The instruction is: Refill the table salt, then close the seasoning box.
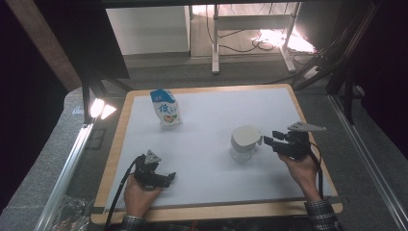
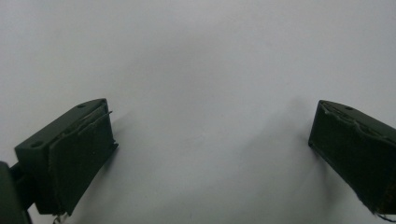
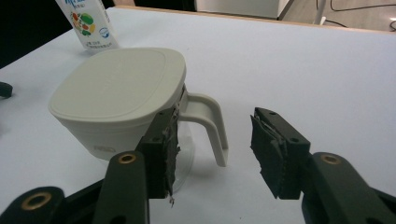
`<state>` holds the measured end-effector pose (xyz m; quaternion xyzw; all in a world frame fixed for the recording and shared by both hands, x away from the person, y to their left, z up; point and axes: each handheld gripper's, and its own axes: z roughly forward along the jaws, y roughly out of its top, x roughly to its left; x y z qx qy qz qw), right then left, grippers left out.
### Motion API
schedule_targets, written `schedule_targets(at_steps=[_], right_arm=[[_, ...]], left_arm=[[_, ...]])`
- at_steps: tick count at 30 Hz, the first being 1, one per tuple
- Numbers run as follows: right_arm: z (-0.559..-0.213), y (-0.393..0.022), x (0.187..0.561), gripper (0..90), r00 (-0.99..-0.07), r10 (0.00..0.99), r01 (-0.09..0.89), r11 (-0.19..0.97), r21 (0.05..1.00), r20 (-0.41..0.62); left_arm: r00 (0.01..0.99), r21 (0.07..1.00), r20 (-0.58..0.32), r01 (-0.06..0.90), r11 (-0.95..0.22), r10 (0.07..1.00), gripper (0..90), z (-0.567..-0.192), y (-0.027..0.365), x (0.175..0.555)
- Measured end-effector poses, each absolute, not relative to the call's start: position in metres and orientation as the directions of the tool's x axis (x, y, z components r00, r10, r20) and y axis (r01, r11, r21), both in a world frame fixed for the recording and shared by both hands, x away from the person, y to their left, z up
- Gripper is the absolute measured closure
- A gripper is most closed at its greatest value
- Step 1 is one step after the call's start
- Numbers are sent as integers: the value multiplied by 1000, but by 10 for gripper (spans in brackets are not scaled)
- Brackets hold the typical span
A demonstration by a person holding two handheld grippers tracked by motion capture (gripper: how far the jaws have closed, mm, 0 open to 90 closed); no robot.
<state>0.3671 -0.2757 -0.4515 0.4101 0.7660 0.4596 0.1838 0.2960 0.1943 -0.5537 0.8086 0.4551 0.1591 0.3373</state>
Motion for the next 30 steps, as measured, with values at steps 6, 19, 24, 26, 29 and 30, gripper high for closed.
schedule_targets(at_steps=[6,19,24,26,29,30], right_arm=[[-442,-272,368,541,-606,793,443,269,855,65],[-428,-265,377,684,-648,759,433,292,853,69],[-424,-261,379,829,-676,734,429,310,849,74],[-423,-258,381,873,-682,728,425,315,848,71],[-423,-253,384,894,-692,719,424,323,846,72],[-423,-251,385,894,-695,716,427,329,842,73]], left_arm=[[536,690,-49,628,-359,843,0,-554,194,296],[540,691,-47,625,-363,840,0,-554,195,296],[539,689,-49,628,-362,841,0,-554,195,296],[539,689,-47,627,-363,841,0,-554,195,296],[539,689,-48,627,-362,841,0,-554,195,296],[539,689,-48,627,-362,841,0,-554,195,296]])
